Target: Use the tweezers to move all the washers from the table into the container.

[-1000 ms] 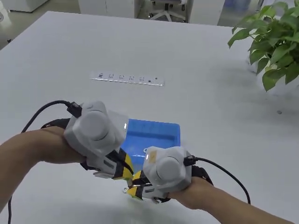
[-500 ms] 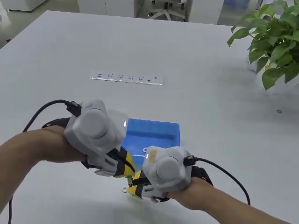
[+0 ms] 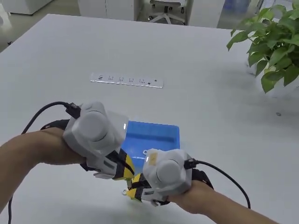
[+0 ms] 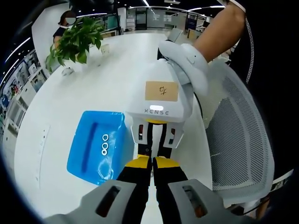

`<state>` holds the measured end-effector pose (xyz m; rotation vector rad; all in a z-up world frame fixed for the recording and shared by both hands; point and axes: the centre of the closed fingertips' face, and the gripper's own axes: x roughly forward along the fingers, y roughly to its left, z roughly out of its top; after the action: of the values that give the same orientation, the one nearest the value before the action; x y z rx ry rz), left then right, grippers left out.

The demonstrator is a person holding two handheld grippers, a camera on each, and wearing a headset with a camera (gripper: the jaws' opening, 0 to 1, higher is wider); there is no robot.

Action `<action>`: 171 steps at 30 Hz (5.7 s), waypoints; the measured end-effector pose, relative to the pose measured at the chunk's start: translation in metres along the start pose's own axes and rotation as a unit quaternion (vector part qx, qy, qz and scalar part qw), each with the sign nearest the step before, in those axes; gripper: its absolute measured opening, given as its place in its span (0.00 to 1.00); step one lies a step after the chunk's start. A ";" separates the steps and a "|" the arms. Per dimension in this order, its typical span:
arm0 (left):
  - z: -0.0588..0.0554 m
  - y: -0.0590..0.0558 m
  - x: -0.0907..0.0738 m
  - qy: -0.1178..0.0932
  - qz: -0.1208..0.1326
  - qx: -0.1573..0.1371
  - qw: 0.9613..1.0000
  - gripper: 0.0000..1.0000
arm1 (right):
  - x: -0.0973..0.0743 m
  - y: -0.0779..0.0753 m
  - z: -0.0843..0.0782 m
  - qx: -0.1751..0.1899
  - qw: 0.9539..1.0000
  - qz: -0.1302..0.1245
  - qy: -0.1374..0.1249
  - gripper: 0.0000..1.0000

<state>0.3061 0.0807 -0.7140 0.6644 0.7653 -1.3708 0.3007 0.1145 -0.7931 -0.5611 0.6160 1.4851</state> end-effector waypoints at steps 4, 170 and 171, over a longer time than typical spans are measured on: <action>0.003 -0.001 -0.004 -0.004 0.002 0.001 1.000 0.06 | -0.004 0.001 0.003 -0.003 1.000 -0.001 -0.001 0.10; 0.040 0.075 -0.036 -0.007 0.035 0.044 0.998 0.05 | -0.038 -0.088 0.035 -0.032 0.999 -0.035 0.002 0.11; 0.041 0.073 -0.037 -0.007 0.035 0.045 0.998 0.05 | -0.039 -0.087 0.036 -0.033 0.999 -0.036 0.002 0.11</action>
<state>0.3813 0.0770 -0.6614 0.7443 0.6655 -1.3511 0.3896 0.1093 -0.7431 -0.6319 0.5462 1.4402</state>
